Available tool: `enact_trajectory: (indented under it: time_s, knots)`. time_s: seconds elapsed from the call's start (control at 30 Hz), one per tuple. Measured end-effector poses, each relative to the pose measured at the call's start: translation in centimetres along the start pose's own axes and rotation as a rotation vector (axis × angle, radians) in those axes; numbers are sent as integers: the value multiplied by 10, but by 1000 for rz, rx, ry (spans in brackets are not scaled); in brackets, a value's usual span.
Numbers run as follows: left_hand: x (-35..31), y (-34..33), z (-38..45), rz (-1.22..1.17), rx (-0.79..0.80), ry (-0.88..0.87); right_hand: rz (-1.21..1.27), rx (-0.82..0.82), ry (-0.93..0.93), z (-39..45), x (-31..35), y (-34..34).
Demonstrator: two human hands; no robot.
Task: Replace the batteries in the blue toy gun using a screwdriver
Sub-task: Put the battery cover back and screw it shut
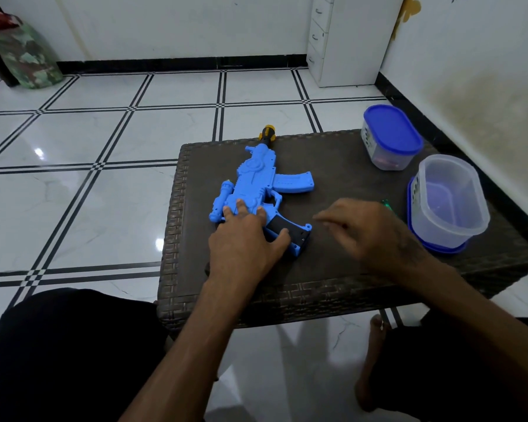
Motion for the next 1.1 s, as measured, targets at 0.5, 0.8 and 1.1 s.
enact_trajectory:
  time_s: [0.5, 0.8, 1.1]
  knots:
    - [-1, 29, 7, -93, -192, 6, -252, 495, -733, -10, -81, -20]
    - [11, -3, 19, -213, -38, 67, -207, 278, -554, 10, -59, -22]
    - [8, -6, 26, -205, -34, 81, 459, -416, -304, 15, -18, 33]
Point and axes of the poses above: each hand's wrist, its own z-axis towards the middle knuckle, its own y-axis out of the back of the hand, x = y × z, the point moved 8 cm from there along z, towards the middle knuckle, and after that the axes turned 9 degrees about -z, right-handed, at the moved point
